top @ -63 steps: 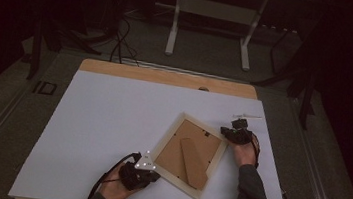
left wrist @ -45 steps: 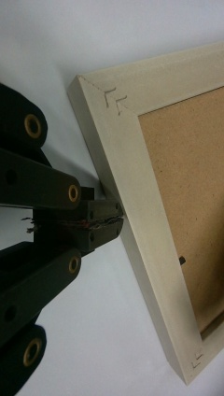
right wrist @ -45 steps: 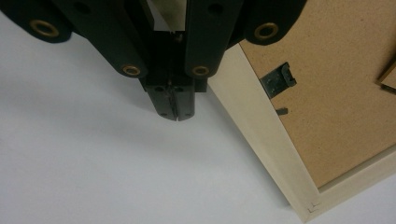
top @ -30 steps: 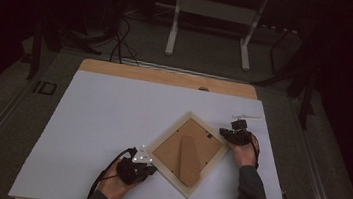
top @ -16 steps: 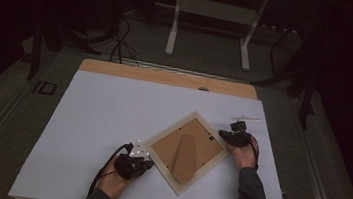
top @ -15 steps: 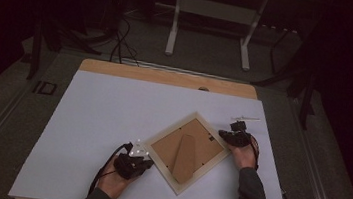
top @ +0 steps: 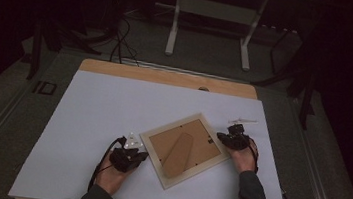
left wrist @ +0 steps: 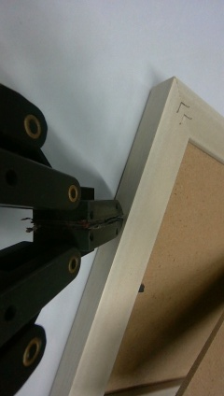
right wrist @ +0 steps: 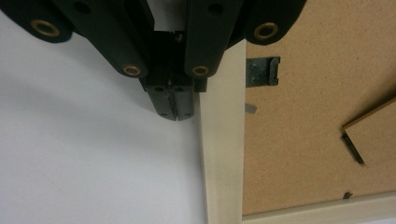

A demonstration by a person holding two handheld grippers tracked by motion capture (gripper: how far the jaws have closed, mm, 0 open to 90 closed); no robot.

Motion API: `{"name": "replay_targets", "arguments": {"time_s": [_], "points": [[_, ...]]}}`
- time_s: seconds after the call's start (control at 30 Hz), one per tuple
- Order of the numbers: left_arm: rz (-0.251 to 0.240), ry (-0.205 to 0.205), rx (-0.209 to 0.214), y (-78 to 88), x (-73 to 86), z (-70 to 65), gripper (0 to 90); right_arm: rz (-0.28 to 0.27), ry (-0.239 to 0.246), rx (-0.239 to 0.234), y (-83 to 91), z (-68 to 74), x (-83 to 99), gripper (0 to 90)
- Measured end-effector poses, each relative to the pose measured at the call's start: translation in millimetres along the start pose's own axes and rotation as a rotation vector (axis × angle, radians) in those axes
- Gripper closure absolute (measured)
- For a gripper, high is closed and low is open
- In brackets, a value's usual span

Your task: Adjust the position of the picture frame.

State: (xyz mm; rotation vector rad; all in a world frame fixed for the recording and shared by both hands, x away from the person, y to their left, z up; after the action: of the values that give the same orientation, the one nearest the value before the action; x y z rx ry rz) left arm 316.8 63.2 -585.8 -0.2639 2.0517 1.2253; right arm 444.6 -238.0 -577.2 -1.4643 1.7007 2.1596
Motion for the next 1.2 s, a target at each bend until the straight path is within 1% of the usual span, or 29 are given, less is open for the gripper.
{"name": "replay_targets", "arguments": {"time_s": [0.13,0.2,0.23,0.3,0.33,0.37,0.43,0.53,0.6,0.67,0.8,1.07,1.13,1.2], "points": [[-0.004,-0.001,-0.009,-0.3,-0.9,1.3,90.0,-0.009,-0.001,0.011,0.7,1.3,1.2,90.0],[-0.012,0.021,-0.018,-1.5,-3.7,5.9,90.0,-0.018,-0.006,0.009,1.8,2.2,2.9,90.0],[-0.008,0.018,-0.025,-1.6,-4.8,7.1,90.0,-0.02,-0.007,0.006,2.2,3.0,3.4,90.0],[-0.002,0.006,-0.055,-1.9,-7.3,9.3,90.0,-0.019,-0.003,0.003,3.0,4.4,4.1,90.0],[-0.007,0.021,-0.064,-2.7,-9.0,11.4,90.0,-0.018,0.0,0.001,3.3,5.1,4.4,90.0],[-0.011,0.041,-0.064,-3.1,-9.9,13.2,90.0,-0.017,0.004,0.002,3.7,6.3,4.7,90.0],[-0.014,0.052,-0.068,-3.3,-11.2,17.2,90.0,-0.018,0.003,0.004,4.2,8.0,5.4,90.0],[-0.028,0.079,-0.067,-4.2,-13.7,22.6,90.0,-0.018,0.006,0.008,5.0,10.9,6.2,90.0],[-0.038,0.109,-0.061,-4.6,-14.9,27.2,90.0,-0.017,0.01,0.011,5.5,13.8,6.6,90.0],[-0.048,0.124,-0.062,-5.1,-16.2,30.0,90.0,-0.026,0.001,0.006,5.7,15.6,7.3,90.0],[-0.057,0.133,-0.073,-6.3,-18.2,32.7,90.0,-0.04,-0.012,0.013,6.0,17.5,8.5,90.0],[-0.067,0.17,-0.069,-7.0,-21.0,39.7,90.0,-0.045,-0.027,0.015,6.8,21.8,9.7,90.0],[-0.066,0.188,-0.055,-7.1,-21.6,41.1,90.0,-0.049,-0.031,0.014,7.0,22.9,10.1,90.0],[-0.055,0.207,-0.028,-7.0,-22.1,43.6,90.0,-0.05,-0.037,0.016,7.2,23.8,10.5,90.0]]}}
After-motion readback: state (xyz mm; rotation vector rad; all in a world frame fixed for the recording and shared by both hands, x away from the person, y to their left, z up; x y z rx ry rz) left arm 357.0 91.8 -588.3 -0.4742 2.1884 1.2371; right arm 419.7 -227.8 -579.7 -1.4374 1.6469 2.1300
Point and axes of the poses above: each handheld gripper's, and its own axes: y roughly backward along the jaws, x roughly out of its underside, z roughly to its left, the point moved 7 cm from there along -y, roughly forward along the jaws, and after that the axes turned 13 degrees about y, right-handed, at the moved point
